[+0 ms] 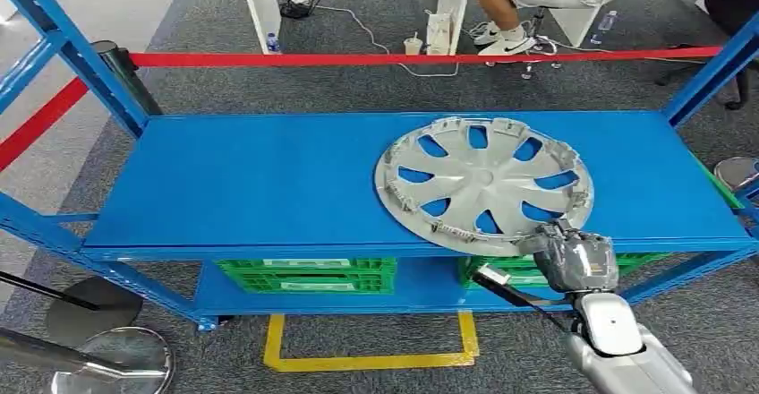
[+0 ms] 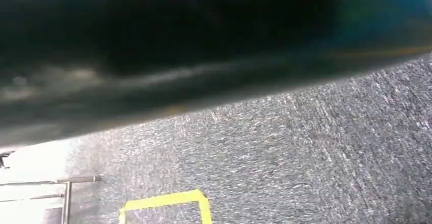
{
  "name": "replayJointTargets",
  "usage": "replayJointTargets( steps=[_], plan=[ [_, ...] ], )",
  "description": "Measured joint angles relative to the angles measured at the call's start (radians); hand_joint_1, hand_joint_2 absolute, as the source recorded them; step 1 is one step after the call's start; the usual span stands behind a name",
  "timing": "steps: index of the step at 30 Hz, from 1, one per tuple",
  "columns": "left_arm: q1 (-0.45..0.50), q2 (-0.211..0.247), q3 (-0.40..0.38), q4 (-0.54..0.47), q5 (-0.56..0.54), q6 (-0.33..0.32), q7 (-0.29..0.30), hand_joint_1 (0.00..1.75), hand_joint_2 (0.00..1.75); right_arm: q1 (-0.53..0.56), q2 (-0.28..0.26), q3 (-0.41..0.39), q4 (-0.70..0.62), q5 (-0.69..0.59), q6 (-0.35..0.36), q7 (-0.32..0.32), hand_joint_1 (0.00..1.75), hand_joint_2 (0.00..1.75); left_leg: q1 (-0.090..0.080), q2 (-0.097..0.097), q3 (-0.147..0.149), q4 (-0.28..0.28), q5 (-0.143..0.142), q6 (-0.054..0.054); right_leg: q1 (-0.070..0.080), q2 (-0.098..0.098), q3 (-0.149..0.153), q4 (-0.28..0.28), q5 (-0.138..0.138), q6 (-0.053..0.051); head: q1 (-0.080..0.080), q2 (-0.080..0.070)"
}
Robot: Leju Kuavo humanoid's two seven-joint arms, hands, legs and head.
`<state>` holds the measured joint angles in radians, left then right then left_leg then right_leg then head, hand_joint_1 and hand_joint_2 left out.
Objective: Take the parts from the cabinet and place them on the table.
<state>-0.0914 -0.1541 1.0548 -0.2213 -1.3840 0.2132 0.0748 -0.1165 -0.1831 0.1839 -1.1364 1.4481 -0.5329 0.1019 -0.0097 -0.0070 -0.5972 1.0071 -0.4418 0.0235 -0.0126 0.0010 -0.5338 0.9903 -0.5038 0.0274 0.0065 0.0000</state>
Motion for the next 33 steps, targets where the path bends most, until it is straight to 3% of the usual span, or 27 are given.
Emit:
replayJointTargets(
  steps=[7,15,20,28,29,33],
  plan=[
    [0.0,0.001,0.001,0.0,0.0,0.0,0.0,0.0,0.0,0.004,0.0,0.0,-0.008,-0.014,0.0,-0.013,1.75,1.75,0.0,0.0,0.0,0.0,0.0,0.0,0.0,0.0,0.0,0.0,0.0,0.0,0.0,0.0],
    [0.0,0.002,0.004,0.0,0.003,0.07,-0.003,0.0,0.0,0.069,-0.003,0.0,-0.12,0.101,-0.09,0.019,1.75,1.75,0.0,0.0,-0.001,0.0,0.0,0.0,0.0,0.0,0.0,0.0,0.0,0.0,0.0,0.0],
    [0.0,0.003,0.005,0.0,0.003,0.087,-0.001,0.0,0.0,0.097,-0.045,0.002,-0.248,0.117,-0.118,0.06,1.75,1.75,0.0,0.0,-0.001,0.0,-0.001,0.0,0.0,0.0,-0.001,0.0,-0.001,0.0,0.0,0.0],
    [-0.001,0.003,0.006,0.0,0.003,0.095,0.0,0.0,0.0,0.122,-0.096,0.015,-0.348,0.12,-0.12,0.081,1.75,1.75,0.0,0.0,-0.001,0.0,-0.001,0.0,0.0,0.0,0.0,0.0,-0.001,0.0,0.0,0.0],
    [-0.001,0.003,0.007,0.0,0.003,0.095,0.0,0.0,1.75,0.123,-0.1,0.017,-0.355,0.12,-0.12,0.081,1.75,1.75,0.0,0.0,-0.001,0.0,-0.001,0.0,0.0,0.0,0.0,0.0,-0.001,0.0,0.0,0.0],
    [-0.001,0.003,0.008,0.0,0.002,0.1,0.007,0.0,1.75,0.128,-0.118,0.022,-0.377,0.12,-0.12,0.092,1.75,1.75,0.0,0.0,-0.001,0.0,-0.001,0.0,0.0,0.0,0.0,0.0,-0.001,0.0,0.0,0.0]
  ],
)
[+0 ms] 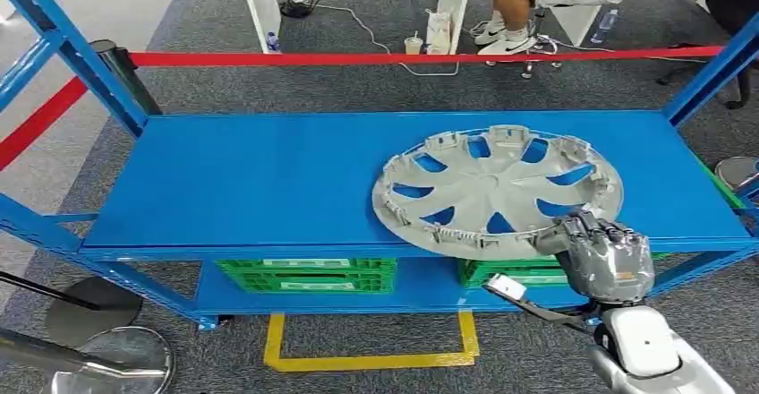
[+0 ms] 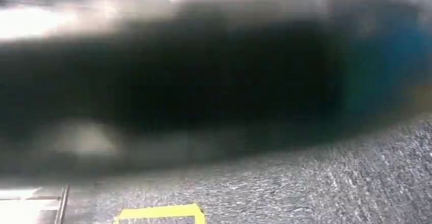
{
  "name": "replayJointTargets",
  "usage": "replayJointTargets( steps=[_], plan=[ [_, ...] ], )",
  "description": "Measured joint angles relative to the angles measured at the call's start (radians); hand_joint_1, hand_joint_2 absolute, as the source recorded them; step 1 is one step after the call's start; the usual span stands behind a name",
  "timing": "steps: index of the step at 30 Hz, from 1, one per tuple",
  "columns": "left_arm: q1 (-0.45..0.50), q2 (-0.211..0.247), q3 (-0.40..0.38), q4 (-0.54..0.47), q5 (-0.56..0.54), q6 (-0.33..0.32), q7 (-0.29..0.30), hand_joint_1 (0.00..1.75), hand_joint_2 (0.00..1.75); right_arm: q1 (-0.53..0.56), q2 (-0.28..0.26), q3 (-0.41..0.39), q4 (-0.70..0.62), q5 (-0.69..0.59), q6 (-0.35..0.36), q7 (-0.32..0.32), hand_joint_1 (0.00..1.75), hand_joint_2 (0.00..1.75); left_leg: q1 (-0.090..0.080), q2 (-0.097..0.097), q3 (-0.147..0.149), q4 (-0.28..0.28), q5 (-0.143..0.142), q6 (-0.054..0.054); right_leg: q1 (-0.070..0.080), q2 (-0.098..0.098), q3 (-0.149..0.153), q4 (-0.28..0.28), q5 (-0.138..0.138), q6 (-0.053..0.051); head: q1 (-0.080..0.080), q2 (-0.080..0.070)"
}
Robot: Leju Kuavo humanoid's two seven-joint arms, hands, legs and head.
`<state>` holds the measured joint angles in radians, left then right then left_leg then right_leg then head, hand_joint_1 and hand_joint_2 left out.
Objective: Take the parts from the cabinet and place them on the table.
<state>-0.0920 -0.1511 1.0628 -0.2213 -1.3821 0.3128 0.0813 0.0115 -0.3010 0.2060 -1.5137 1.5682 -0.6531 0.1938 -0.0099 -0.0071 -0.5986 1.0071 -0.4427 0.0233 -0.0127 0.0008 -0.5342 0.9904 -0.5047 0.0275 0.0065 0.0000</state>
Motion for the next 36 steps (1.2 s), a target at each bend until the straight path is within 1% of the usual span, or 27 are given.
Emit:
replayJointTargets(
  steps=[6,15,36],
  plan=[
    [0.0,-0.002,0.0,0.0,-0.007,0.009,0.017,0.0,1.75,0.004,-0.023,0.015,-0.017,0.0,0.002,0.027,1.75,1.75,0.0,0.0,0.0,0.0,0.0,0.0,0.0,0.0,0.0,0.0,0.0,0.0,0.0,0.0],
    [0.0,-0.006,0.0,0.0,-0.019,0.006,0.019,0.0,1.75,0.006,-0.034,0.044,-0.019,0.0,0.003,0.055,1.75,1.75,0.0,0.0,0.0,0.0,0.0,0.0,0.0,0.0,0.0,0.0,0.0,0.0,0.0,0.0],
    [0.0,-0.006,0.0,0.0,-0.021,0.019,0.005,0.0,1.75,0.022,-0.045,0.071,-0.019,0.0,0.002,0.076,1.75,1.75,0.0,0.0,0.0,0.0,0.0,0.0,0.0,0.0,0.0,0.0,0.0,0.0,0.0,0.0]
  ],
)
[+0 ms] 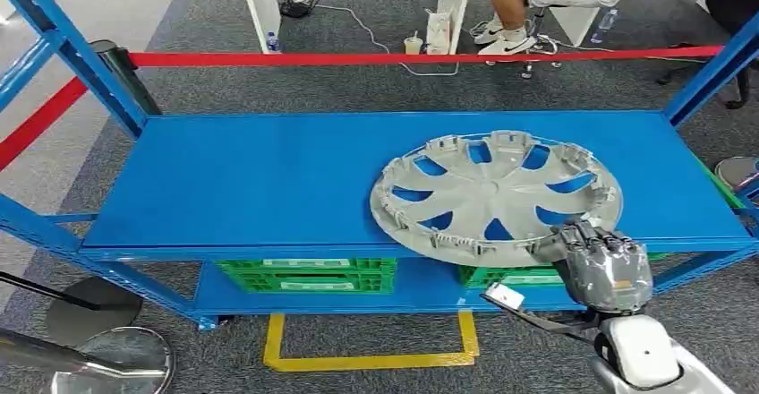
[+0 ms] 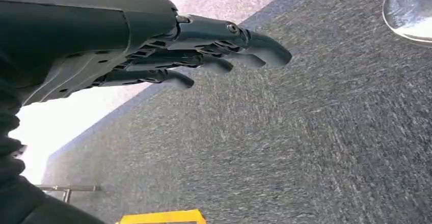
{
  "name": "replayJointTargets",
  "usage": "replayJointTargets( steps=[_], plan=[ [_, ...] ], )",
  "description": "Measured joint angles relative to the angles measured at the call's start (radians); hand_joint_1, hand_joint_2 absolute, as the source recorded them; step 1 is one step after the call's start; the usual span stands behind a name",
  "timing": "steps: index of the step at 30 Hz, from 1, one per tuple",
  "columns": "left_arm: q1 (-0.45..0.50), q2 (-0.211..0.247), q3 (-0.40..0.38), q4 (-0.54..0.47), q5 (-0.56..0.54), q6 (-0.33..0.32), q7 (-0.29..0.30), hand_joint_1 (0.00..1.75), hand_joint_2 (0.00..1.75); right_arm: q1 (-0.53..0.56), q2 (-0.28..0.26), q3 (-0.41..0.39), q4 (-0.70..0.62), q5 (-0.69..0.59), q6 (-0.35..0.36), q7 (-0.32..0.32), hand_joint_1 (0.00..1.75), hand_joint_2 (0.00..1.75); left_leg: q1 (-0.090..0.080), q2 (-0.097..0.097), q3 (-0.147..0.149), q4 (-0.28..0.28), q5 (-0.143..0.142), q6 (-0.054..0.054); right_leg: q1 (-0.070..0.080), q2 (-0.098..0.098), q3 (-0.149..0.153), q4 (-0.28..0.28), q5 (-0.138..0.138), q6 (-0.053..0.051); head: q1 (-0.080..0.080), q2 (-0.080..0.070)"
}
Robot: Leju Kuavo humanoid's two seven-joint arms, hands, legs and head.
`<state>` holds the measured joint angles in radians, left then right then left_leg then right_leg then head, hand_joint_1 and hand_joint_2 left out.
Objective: Take the parts from the cabinet and place them on the table.
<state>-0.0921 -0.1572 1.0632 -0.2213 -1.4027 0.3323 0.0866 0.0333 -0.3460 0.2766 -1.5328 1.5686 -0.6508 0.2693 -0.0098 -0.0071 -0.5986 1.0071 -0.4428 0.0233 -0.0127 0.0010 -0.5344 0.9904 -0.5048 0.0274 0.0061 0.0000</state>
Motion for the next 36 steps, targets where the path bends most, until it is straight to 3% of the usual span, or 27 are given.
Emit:
replayJointTargets(
  steps=[22,30,36],
  plan=[
    [0.0,0.0,0.0,0.0,0.015,0.0,0.002,0.0,1.75,-0.013,-0.01,-0.006,-0.003,0.0,-0.018,-0.03,1.75,1.75,0.0,0.0,0.0,0.0,0.0,0.0,0.0,0.0,0.0,0.0,0.0,0.0,0.0,0.0],
    [0.0,0.0,0.0,0.0,0.012,0.006,-0.009,0.0,1.75,-0.014,-0.007,-0.115,-0.101,0.001,-0.021,-0.2,1.75,1.75,0.0,0.0,0.0,0.0,0.0,0.0,0.0,0.0,0.0,0.0,0.0,0.0,0.001,0.0],
    [0.0,-0.002,0.001,0.0,0.017,0.011,-0.047,0.0,1.75,-0.012,0.04,-0.213,-0.17,0.005,-0.026,-0.321,1.75,1.75,0.0,0.0,0.0,0.0,0.0,0.0,0.0,0.0,0.0,0.0,0.0,0.0,0.0,0.0]
  ],
)
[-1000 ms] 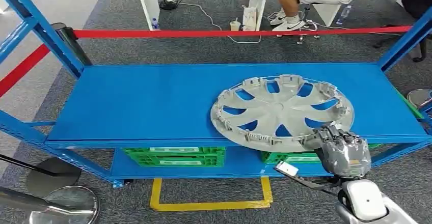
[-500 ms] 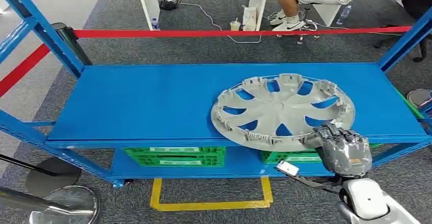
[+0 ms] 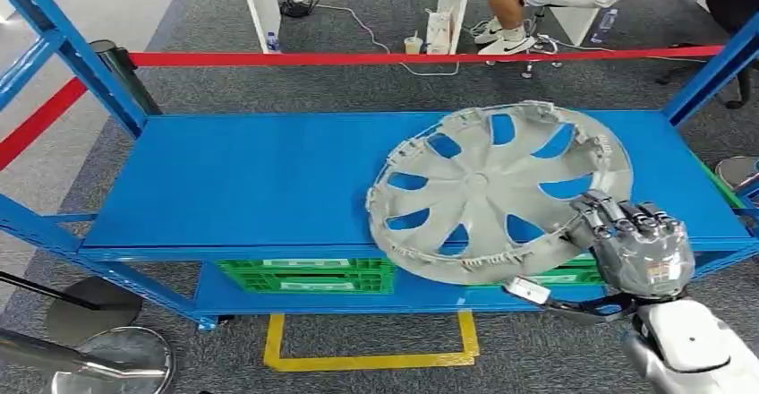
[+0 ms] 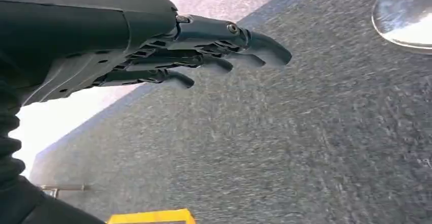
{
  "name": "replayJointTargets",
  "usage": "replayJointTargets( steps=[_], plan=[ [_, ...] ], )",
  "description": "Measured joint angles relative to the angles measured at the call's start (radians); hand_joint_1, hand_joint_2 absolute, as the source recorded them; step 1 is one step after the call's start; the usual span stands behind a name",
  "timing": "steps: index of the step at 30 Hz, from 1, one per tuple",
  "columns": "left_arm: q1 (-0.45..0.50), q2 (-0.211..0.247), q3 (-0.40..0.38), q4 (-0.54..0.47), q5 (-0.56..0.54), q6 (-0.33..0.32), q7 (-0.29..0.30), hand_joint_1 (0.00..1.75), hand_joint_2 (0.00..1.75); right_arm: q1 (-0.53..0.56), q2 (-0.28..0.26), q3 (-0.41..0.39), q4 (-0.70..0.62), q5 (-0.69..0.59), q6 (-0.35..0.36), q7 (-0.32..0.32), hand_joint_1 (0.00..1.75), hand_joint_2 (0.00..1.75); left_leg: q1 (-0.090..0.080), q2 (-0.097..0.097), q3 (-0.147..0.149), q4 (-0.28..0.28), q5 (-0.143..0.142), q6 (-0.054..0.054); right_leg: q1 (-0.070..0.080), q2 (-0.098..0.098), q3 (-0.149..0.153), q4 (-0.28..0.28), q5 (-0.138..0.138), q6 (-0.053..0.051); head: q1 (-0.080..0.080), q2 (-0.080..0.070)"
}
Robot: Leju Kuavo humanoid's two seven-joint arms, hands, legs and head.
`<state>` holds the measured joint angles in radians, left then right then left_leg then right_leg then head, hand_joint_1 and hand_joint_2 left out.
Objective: Take the parts from the cabinet and place them on the table.
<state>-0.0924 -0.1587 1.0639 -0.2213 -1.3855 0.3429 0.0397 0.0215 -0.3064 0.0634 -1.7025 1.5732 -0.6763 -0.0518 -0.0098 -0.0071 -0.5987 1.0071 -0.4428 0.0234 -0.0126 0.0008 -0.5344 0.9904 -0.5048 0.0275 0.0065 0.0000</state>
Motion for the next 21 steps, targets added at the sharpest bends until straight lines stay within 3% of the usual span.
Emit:
replayJointTargets(
  steps=[2,6,21],
  plan=[
    [0.0,-0.003,0.0,0.0,0.001,0.032,-0.032,0.0,1.75,0.005,0.016,-0.027,-0.006,0.0,-0.002,-0.015,1.75,1.75,0.0,0.0,0.0,0.0,0.0,0.0,0.0,0.0,0.0,0.0,0.0,0.0,0.0,0.0],
    [0.0,-0.012,0.0,0.0,0.003,0.173,-0.103,0.0,1.75,0.056,0.042,-0.086,-0.033,0.0,-0.002,-0.04,1.75,1.75,0.0,-0.001,0.0,0.0,0.0,0.0,0.0,-0.002,0.001,0.0,-0.001,0.0,0.0,0.0],
    [0.0,-0.023,0.003,0.0,0.019,0.17,-0.14,0.0,1.75,0.105,0.076,-0.149,-0.06,0.001,-0.002,-0.05,1.75,1.75,0.0,-0.001,0.0,0.0,-0.001,0.0,0.0,-0.001,0.0,0.0,-0.001,0.0,0.0,0.0]
  ],
)
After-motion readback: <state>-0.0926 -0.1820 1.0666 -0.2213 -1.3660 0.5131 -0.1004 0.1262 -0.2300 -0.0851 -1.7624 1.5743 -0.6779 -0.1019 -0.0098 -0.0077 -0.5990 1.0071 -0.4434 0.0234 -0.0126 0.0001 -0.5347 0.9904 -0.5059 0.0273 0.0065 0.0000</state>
